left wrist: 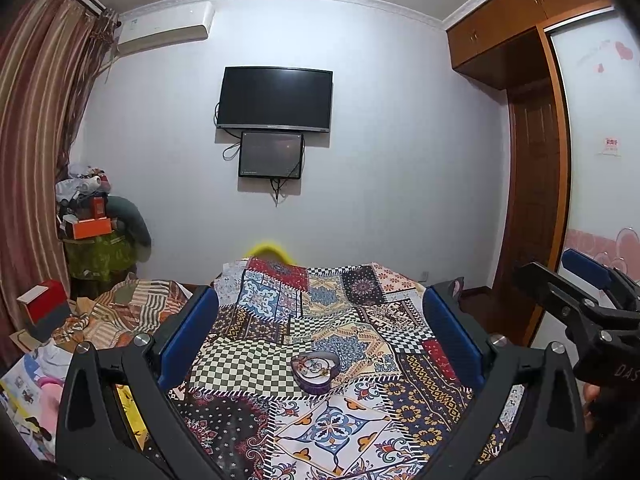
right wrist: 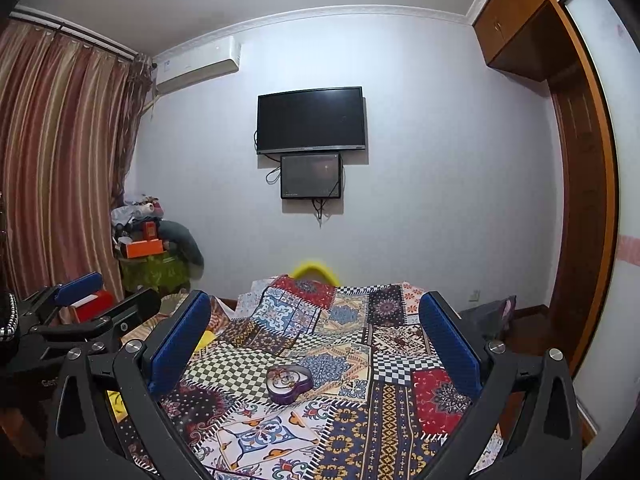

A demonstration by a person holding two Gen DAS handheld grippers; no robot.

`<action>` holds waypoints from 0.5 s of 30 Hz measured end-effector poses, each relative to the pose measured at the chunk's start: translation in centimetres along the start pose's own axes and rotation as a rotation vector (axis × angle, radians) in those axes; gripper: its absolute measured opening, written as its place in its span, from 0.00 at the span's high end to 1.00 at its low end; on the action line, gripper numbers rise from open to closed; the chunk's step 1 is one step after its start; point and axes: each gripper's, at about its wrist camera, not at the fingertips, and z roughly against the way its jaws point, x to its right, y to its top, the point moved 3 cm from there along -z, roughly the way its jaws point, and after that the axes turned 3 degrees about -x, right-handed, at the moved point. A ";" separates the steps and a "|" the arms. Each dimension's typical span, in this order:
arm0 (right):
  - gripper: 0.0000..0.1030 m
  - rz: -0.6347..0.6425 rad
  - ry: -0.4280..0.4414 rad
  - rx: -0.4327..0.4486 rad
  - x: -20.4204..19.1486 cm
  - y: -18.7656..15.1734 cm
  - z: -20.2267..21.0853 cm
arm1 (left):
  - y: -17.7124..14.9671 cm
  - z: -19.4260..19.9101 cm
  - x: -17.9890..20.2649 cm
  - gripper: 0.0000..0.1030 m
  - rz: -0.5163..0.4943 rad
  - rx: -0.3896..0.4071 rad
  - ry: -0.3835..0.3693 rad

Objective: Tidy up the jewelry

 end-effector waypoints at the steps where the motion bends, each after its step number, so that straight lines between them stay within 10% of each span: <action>1: 0.00 0.000 0.000 -0.001 0.0 0.0 0.0 | 0.0 -0.1 0.0 0.00 0.002 -0.002 -0.003; 15: 0.00 0.001 -0.001 -0.011 0.0 -0.2 -0.1 | -0.3 -0.3 0.0 0.00 0.001 -0.014 -0.015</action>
